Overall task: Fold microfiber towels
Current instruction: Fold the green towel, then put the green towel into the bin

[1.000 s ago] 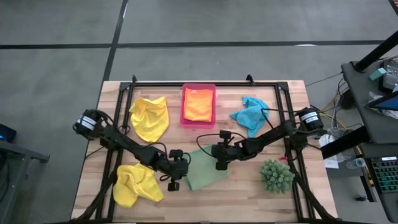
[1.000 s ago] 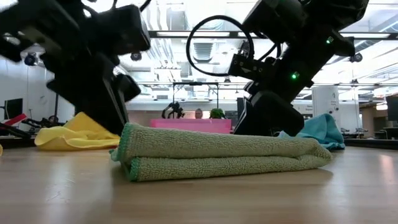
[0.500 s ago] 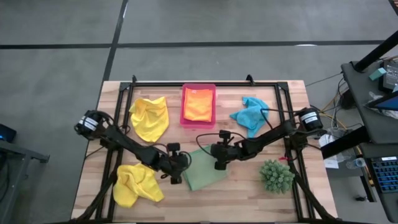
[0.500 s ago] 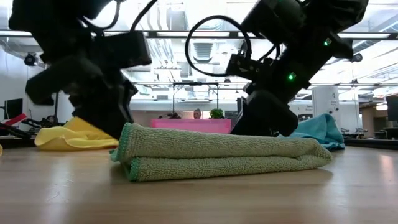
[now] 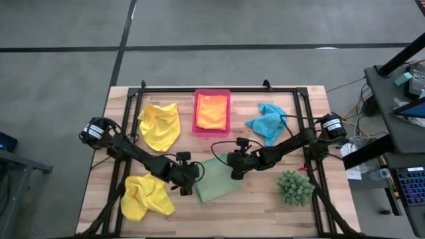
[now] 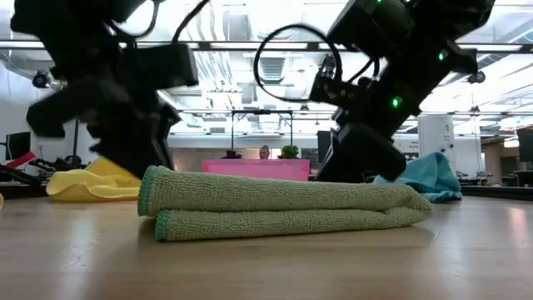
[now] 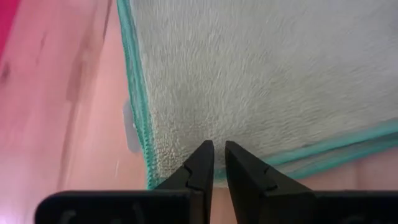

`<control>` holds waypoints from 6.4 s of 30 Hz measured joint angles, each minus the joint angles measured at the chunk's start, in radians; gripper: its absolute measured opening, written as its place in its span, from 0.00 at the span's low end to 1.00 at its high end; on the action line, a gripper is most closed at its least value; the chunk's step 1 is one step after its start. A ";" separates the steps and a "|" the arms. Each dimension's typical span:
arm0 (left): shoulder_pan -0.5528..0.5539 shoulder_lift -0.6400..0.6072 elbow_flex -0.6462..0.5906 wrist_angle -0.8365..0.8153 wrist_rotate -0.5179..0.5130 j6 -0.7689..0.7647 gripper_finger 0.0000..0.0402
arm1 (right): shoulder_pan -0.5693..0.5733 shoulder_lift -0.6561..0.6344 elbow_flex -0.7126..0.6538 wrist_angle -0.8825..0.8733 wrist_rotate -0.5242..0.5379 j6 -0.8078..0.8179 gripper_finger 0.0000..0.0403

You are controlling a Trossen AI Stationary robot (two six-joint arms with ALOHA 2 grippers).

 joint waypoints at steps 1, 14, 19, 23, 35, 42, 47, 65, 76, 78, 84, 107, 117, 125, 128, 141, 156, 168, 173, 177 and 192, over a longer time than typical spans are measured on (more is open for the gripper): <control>0.000 -0.013 0.002 -0.007 0.000 0.000 0.07 | 0.002 -0.012 0.001 -0.005 0.000 0.000 0.02; -0.049 -0.101 0.026 0.098 0.054 -0.001 0.07 | 0.115 -0.104 0.001 -0.037 -0.178 0.118 0.02; -0.102 -0.026 0.029 0.274 0.074 -0.001 0.07 | 0.201 -0.094 -0.003 -0.035 -0.214 0.189 0.02; -0.126 0.034 0.034 0.340 0.077 -0.002 0.07 | 0.256 -0.094 -0.006 -0.027 -0.214 0.242 0.02; -0.137 0.175 0.037 0.438 0.135 -0.037 0.07 | 0.298 -0.092 -0.063 0.046 -0.196 0.310 0.02; -0.138 0.174 0.020 0.431 0.137 -0.053 0.07 | 0.286 -0.091 -0.131 0.084 -0.160 0.343 0.02; -0.138 0.165 0.018 0.372 0.137 -0.054 0.07 | 0.285 -0.091 -0.161 0.096 -0.157 0.376 0.02; -0.139 -0.044 0.007 0.173 0.141 -0.073 0.07 | 0.246 -0.108 -0.133 0.087 -0.161 0.570 0.02; -0.088 -0.110 -0.061 0.145 0.065 -0.667 0.07 | 0.165 -0.109 -0.131 0.094 -0.224 0.767 0.17; -0.087 -0.110 -0.092 0.147 0.065 -0.786 0.07 | 0.162 -0.109 -0.131 0.094 -0.205 0.803 0.24; -0.082 -0.117 -0.189 0.289 0.067 -0.973 0.09 | 0.162 -0.109 -0.131 0.094 -0.189 0.884 0.46; 0.005 -0.110 -0.313 0.464 0.086 -1.168 0.53 | 0.137 -0.029 -0.131 0.256 -0.164 0.912 0.83; 0.007 -0.011 -0.307 0.641 0.083 -1.173 0.53 | 0.123 0.012 -0.131 0.379 -0.194 0.889 0.83; 0.006 0.027 -0.303 0.674 0.060 -1.128 0.51 | 0.116 0.019 -0.131 0.413 -0.190 0.872 0.76; 0.008 0.028 -0.293 0.672 0.045 -1.102 0.47 | 0.108 0.019 -0.131 0.428 -0.190 0.870 0.69; 0.010 0.031 -0.289 0.669 0.020 -1.000 0.13 | 0.101 0.019 -0.131 0.430 -0.190 0.846 0.26; 0.044 -0.086 -0.284 0.668 -0.023 -0.799 0.02 | 0.087 -0.052 -0.131 0.420 -0.189 0.728 0.03; 0.227 -0.331 -0.289 0.515 -0.020 -0.510 0.02 | -0.082 -0.220 -0.131 0.386 -0.194 0.546 0.02; 0.365 -0.425 -0.288 0.487 0.006 -0.348 0.02 | -0.198 -0.273 -0.121 0.374 -0.211 0.471 0.02; 0.486 -0.447 -0.281 0.486 0.043 -0.251 0.02 | -0.301 -0.267 -0.074 0.357 -0.311 0.417 0.02; 0.777 -0.350 -0.253 0.617 0.179 -0.101 0.02 | -0.518 -0.152 0.128 0.126 -0.336 0.236 0.02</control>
